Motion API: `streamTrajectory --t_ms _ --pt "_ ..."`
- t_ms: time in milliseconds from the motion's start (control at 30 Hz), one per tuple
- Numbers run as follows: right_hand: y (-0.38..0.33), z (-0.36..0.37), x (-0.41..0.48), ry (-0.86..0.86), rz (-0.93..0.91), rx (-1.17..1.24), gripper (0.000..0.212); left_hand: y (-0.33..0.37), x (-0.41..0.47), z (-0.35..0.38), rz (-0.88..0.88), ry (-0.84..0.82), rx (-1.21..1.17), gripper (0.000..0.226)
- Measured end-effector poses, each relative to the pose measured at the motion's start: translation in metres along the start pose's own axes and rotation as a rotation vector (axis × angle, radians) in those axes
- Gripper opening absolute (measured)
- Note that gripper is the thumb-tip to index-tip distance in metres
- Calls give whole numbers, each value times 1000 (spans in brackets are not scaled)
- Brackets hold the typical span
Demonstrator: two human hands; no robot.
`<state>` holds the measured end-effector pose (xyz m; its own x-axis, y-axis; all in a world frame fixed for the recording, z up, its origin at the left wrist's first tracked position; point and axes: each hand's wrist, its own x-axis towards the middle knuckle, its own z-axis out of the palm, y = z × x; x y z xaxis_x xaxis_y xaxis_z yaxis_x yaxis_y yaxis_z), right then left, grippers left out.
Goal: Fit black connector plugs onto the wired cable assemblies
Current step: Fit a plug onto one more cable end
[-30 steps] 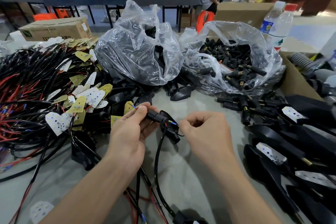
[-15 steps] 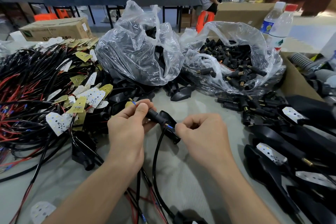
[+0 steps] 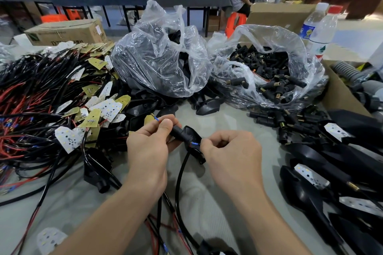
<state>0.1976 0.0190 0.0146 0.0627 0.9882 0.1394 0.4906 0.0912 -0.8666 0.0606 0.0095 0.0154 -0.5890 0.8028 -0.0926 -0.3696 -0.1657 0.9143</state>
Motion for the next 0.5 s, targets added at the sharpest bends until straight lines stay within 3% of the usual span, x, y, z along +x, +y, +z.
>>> streamTrajectory --t_ms 200,500 --pt "-3 11 -7 -44 -32 50 10 2 -2 2 34 8 13 34" --pt "-2 10 -6 -42 -24 191 11 1 3 -2 -54 -54 22 22"
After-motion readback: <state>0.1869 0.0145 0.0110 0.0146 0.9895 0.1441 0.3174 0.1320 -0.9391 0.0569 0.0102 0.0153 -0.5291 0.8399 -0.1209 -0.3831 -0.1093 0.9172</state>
